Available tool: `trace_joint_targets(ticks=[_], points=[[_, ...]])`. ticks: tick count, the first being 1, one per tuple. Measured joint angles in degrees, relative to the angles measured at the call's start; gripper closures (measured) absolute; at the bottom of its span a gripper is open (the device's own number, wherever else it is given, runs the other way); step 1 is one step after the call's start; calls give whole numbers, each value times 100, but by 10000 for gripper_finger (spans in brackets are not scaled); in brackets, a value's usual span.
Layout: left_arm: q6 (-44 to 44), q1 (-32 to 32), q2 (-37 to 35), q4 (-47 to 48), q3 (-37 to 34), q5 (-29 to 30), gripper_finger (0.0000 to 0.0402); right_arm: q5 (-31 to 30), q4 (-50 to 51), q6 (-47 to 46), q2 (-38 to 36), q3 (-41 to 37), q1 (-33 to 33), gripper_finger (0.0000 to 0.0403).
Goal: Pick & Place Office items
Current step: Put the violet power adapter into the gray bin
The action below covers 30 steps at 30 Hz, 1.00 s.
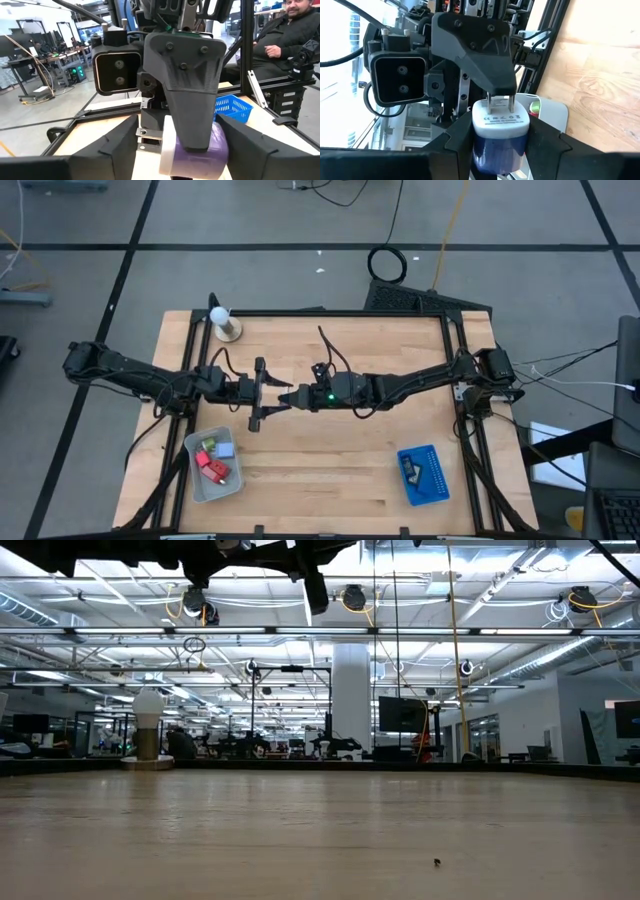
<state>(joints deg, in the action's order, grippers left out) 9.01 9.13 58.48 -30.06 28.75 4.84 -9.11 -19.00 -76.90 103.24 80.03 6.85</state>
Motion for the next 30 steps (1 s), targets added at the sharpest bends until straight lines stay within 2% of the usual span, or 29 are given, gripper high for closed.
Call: trace_joint_targets(ticks=[14,30], points=[[-18,0,-11,-6,0,-6,168,-131,-263,129,4,-9,2,270],[-226,0,-4,55,4,-30,168,-323,-647,286,11,-9,2,199]])
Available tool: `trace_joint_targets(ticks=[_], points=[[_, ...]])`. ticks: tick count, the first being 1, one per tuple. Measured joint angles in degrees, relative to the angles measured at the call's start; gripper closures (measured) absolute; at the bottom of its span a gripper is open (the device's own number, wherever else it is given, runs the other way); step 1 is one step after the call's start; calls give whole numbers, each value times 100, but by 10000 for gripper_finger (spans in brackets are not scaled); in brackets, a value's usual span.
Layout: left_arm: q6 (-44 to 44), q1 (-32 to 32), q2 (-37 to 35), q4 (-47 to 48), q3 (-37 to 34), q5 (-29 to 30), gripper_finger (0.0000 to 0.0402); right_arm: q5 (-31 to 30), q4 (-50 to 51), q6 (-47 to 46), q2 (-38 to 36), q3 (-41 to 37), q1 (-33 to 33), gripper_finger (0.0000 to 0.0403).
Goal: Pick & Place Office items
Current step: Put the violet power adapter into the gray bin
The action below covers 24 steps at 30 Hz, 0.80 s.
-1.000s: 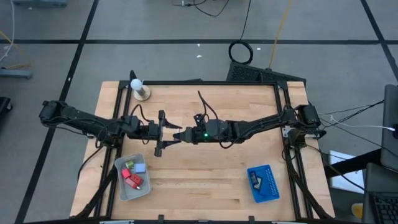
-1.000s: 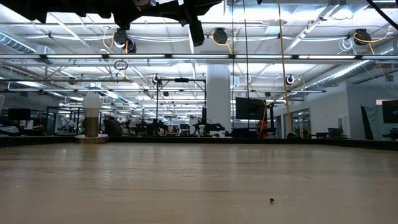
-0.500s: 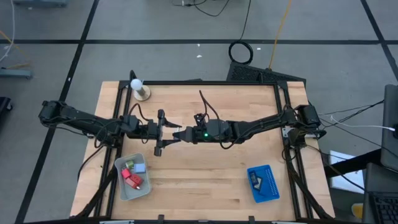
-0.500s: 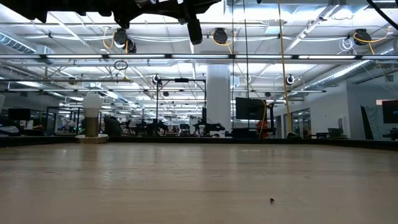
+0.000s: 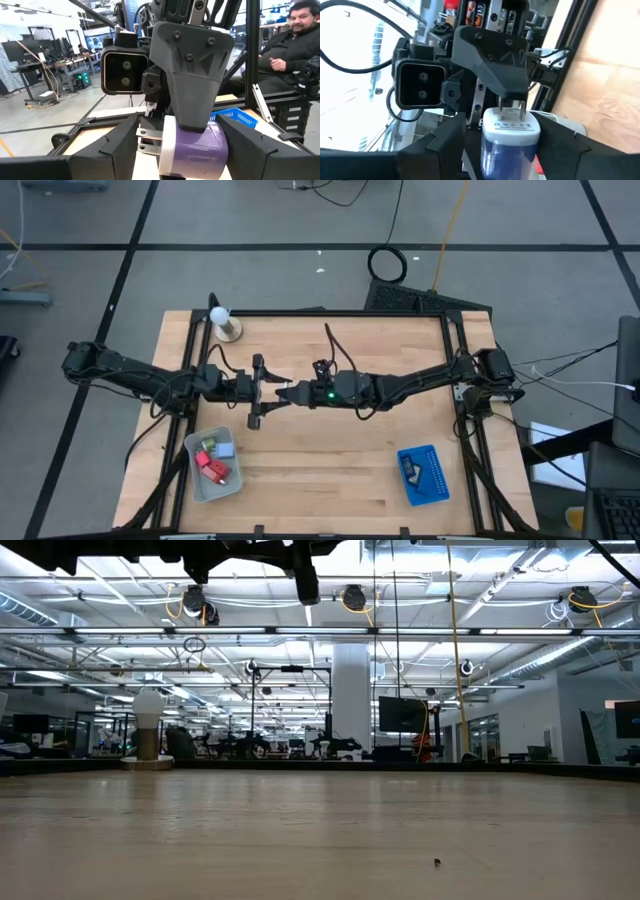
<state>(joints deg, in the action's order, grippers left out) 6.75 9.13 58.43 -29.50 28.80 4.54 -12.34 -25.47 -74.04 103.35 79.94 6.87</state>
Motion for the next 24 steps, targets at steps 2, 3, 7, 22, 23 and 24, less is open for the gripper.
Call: trace_joint_targets(ticks=[2,3,7,22,23,24], points=[[-1,0,0,70,2,0,168,4,-9,59,0,0,-2,187],[-10,0,0,99,2,0,168,5,-6,82,0,0,-1,181],[-100,0,-19,230,2,2,168,35,4,144,-29,0,-2,154],[-596,17,-1306,2304,-35,-1,168,309,-70,604,-202,22,-270,83],[-661,44,-1393,2450,-42,-19,168,314,-69,647,-232,40,-319,83],[-723,81,-1504,2581,-42,-33,168,317,-70,708,-286,46,-369,83]])
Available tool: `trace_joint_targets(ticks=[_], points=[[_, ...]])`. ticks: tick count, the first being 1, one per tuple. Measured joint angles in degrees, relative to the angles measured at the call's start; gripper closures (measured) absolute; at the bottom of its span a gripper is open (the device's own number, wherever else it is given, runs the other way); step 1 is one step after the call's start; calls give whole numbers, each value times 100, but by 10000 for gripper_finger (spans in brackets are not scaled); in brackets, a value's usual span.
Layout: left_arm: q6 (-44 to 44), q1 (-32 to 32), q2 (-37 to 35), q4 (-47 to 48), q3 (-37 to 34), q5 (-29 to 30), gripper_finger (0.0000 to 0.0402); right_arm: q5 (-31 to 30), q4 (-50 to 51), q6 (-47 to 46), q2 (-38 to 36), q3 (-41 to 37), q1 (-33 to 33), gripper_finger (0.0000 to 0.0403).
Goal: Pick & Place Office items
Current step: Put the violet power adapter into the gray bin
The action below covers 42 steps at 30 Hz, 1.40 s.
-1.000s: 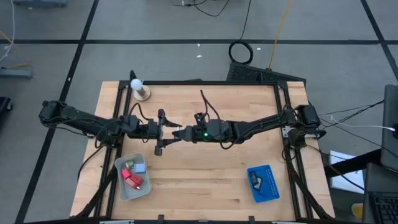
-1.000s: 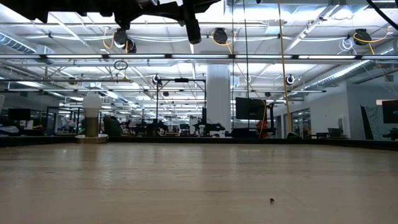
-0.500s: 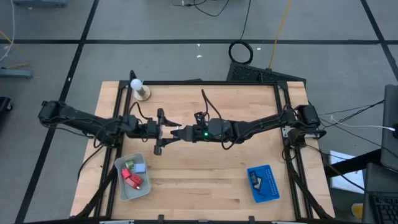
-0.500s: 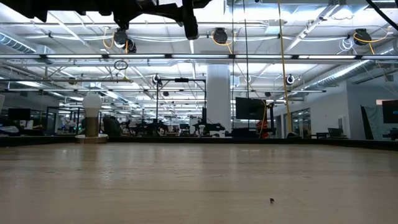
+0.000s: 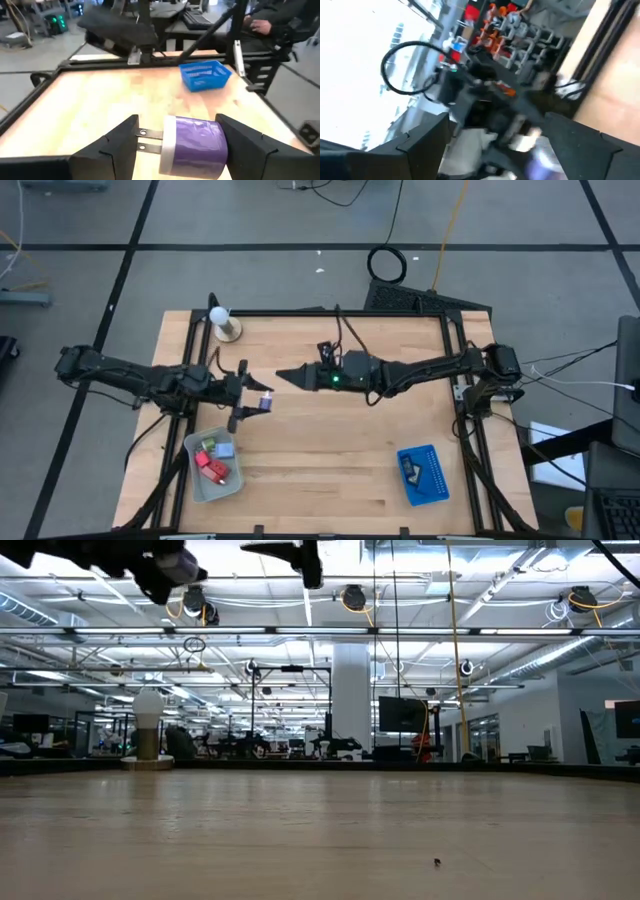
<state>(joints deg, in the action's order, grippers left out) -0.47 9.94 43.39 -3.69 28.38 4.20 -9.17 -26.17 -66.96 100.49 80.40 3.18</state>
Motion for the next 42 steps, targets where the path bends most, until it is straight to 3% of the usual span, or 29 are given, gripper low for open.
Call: trace_joint_targets(ticks=[5,10,17,24,32,42], points=[[-230,264,-559,489,25,14,168,4,108,453,-360,-347,-291,83],[-472,507,-947,903,117,28,168,-192,39,355,-1167,-1313,-584,83],[-779,828,-1046,2456,826,50,168,-1115,-308,-259,-2449,-3228,-500,83],[-1643,1243,-1038,3665,1276,-431,168,-2198,-1287,-880,-3057,-4635,154,83],[-2850,1991,-1038,4562,1276,-704,168,-3151,-1742,-926,-3065,-5005,878,83],[-3459,2709,-972,5195,1276,-241,168,-3456,-1740,-931,-3062,-5010,1127,83]])
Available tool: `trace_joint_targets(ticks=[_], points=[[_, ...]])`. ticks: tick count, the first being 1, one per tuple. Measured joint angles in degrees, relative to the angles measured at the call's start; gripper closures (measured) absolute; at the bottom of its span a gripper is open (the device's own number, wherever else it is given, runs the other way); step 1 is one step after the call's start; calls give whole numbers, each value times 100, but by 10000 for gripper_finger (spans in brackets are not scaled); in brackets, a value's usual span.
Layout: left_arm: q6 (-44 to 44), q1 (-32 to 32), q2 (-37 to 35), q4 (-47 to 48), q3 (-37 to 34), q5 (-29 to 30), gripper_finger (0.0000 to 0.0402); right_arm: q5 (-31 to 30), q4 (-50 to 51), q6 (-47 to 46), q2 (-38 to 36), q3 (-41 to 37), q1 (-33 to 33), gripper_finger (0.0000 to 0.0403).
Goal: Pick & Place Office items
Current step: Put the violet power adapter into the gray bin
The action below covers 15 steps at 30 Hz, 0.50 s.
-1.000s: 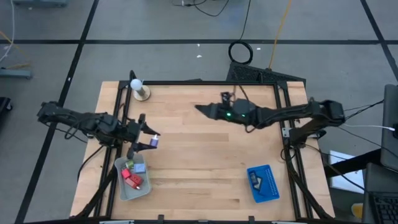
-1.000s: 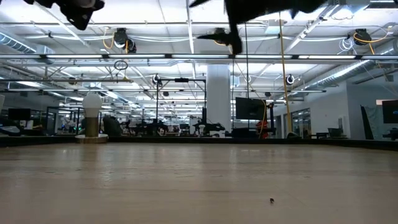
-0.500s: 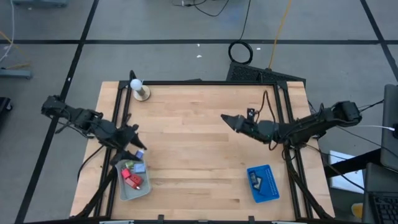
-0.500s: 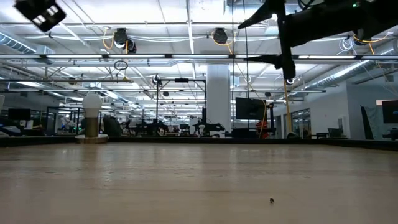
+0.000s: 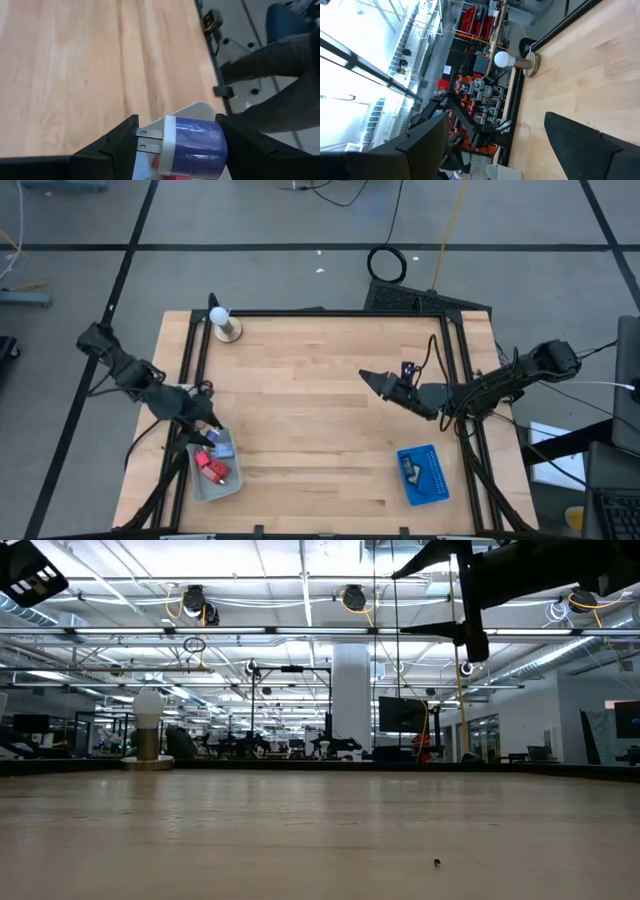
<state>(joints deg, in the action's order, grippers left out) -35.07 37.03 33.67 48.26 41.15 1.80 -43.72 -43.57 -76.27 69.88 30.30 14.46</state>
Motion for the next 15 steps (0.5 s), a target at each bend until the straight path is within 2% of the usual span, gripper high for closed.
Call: trace_joint_targets(ticks=[4,15], points=[[14,145,210,220,-49,148,168,-3,-111,39,1,0,-10,83],[-8,296,543,-78,-825,121,168,-2,-168,63,3,0,-9,83]])
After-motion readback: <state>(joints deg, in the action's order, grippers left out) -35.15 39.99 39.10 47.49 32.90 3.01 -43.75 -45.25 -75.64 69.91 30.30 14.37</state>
